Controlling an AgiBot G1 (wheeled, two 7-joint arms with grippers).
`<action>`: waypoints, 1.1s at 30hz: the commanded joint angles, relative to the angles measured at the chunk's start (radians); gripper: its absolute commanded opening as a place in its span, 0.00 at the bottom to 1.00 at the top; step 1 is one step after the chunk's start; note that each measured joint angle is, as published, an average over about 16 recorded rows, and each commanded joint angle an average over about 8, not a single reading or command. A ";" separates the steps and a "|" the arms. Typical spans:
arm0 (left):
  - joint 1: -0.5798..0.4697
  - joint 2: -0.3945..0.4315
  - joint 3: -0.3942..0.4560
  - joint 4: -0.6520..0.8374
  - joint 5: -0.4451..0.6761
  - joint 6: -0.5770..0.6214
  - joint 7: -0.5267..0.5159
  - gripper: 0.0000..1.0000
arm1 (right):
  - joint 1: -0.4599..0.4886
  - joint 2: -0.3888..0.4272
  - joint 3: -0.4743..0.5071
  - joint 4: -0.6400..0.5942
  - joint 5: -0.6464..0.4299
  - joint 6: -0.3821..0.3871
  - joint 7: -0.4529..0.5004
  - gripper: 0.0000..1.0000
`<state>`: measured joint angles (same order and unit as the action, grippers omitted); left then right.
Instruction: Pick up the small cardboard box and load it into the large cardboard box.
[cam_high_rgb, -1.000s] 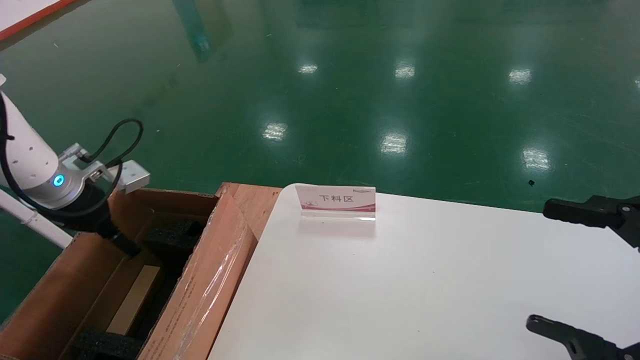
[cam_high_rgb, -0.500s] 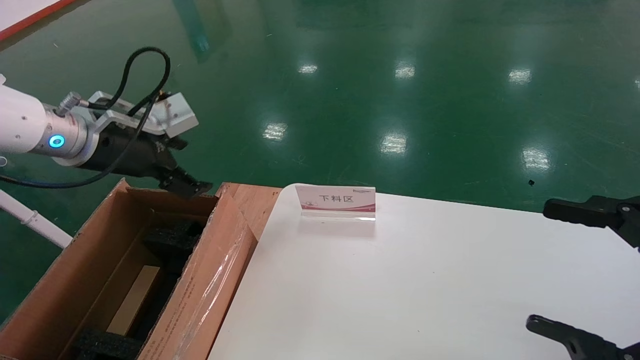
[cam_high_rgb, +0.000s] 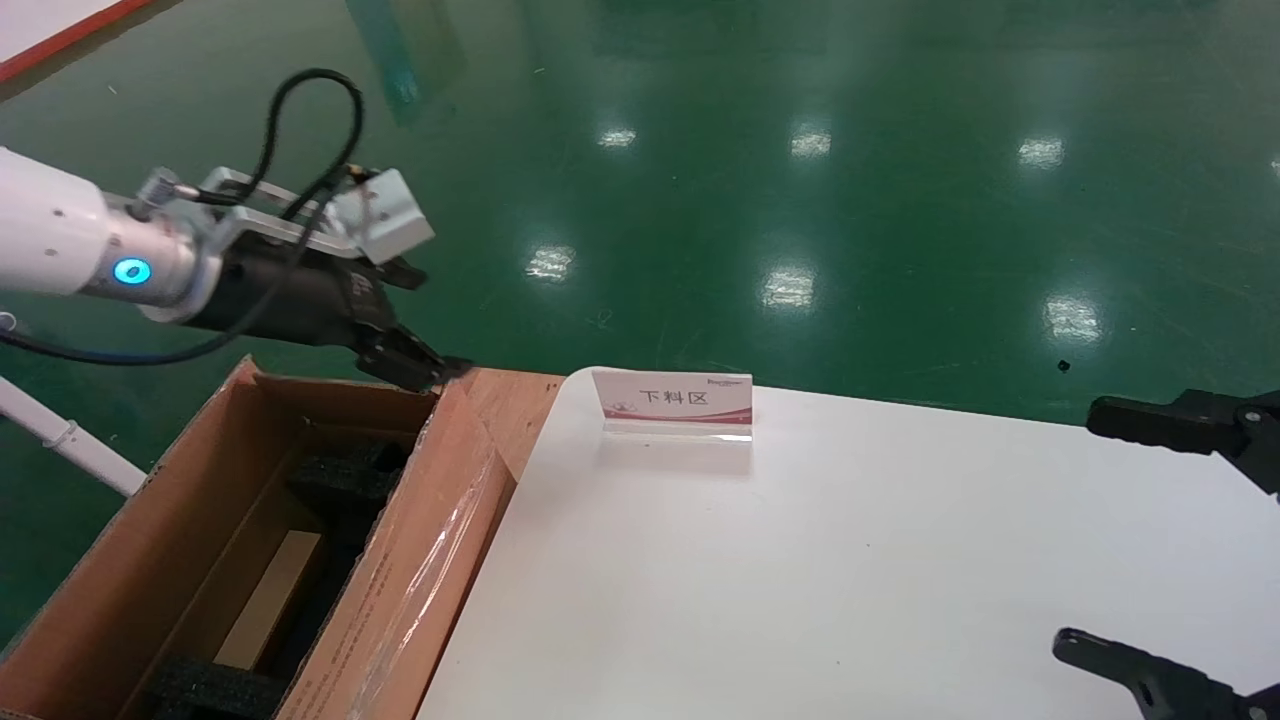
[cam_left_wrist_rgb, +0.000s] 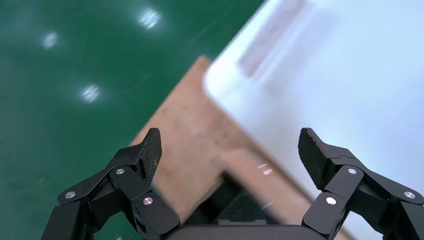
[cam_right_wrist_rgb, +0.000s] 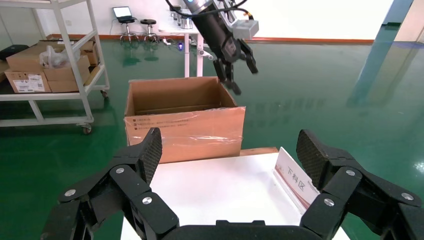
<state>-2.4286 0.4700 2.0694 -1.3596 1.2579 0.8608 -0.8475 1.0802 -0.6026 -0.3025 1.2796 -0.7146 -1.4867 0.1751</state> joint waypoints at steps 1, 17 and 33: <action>0.042 0.004 -0.057 0.002 -0.018 0.019 0.022 1.00 | 0.000 0.000 0.000 0.000 0.000 0.000 0.000 1.00; 0.438 0.045 -0.580 0.024 -0.172 0.205 0.214 1.00 | 0.000 0.000 -0.001 0.000 0.001 0.000 -0.001 1.00; 0.835 0.087 -1.104 0.046 -0.326 0.391 0.407 1.00 | 0.001 0.001 -0.002 0.000 0.001 0.000 -0.001 1.00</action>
<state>-1.5936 0.5568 0.9651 -1.3133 0.9322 1.2522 -0.4401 1.0808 -0.6021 -0.3041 1.2792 -0.7136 -1.4863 0.1742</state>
